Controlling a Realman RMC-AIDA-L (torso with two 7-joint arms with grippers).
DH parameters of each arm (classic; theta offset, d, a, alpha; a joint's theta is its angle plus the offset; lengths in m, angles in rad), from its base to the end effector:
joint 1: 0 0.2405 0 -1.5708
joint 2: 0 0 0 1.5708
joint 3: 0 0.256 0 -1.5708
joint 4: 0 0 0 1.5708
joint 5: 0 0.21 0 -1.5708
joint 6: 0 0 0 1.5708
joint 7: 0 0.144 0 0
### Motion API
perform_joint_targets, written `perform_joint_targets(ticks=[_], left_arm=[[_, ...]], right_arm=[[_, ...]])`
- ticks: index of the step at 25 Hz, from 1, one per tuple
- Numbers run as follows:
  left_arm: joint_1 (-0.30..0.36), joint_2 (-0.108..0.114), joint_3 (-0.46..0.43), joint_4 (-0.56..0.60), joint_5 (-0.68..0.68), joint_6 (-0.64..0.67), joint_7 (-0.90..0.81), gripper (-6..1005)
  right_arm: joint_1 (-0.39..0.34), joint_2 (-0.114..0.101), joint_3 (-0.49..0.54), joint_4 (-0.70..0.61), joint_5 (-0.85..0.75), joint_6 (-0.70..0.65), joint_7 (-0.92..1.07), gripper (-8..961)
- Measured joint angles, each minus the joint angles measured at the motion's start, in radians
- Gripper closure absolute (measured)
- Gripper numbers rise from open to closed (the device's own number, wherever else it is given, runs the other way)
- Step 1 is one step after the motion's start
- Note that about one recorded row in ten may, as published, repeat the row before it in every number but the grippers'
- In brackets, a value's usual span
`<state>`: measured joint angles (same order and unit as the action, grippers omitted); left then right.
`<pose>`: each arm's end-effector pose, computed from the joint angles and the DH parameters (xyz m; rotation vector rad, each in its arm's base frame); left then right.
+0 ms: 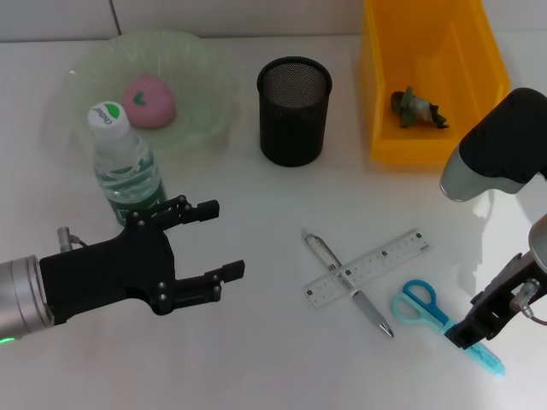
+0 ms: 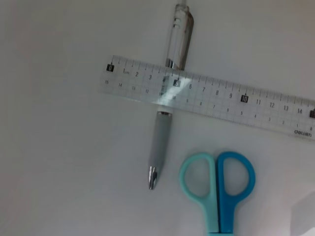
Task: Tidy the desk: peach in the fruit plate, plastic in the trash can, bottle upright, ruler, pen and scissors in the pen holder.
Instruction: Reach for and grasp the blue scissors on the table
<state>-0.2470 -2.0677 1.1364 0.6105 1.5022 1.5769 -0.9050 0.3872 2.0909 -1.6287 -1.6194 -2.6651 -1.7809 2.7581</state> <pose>-0.2809 0.2529 -0.0277 -2.6718 -0.2197 -0.8955 0.1959 0.2762 -0.0098 -2.5608 1.0579 -0.7962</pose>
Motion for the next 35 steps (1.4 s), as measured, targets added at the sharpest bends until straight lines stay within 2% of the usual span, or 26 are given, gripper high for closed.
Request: perform_joint_targets(ticks=[6, 23, 28, 35], left_arm=[[0.0, 0.0, 0.004, 0.0, 0.001, -0.002, 0.0, 207], [-0.005, 0.0, 0.006, 0.0, 0.001, -0.002, -0.002, 229], [-0.007, 0.0, 0.006, 0.0, 0.001, -0.001, -0.004, 234], [-0.008, 0.0, 0.005, 0.0, 0.001, -0.003, -0.004, 234]], right_arm=[[-0.002, 0.001, -0.016, 0.021, 0.013, 0.027, 0.005, 358], [-0.002, 0.001, -0.019, 0.049, 0.015, 0.052, 0.008, 432], [-0.001, 0.0, -0.019, 0.055, 0.015, 0.061, 0.008, 512], [0.005, 0.0, -0.036, 0.079, 0.015, 0.074, 0.01, 513]])
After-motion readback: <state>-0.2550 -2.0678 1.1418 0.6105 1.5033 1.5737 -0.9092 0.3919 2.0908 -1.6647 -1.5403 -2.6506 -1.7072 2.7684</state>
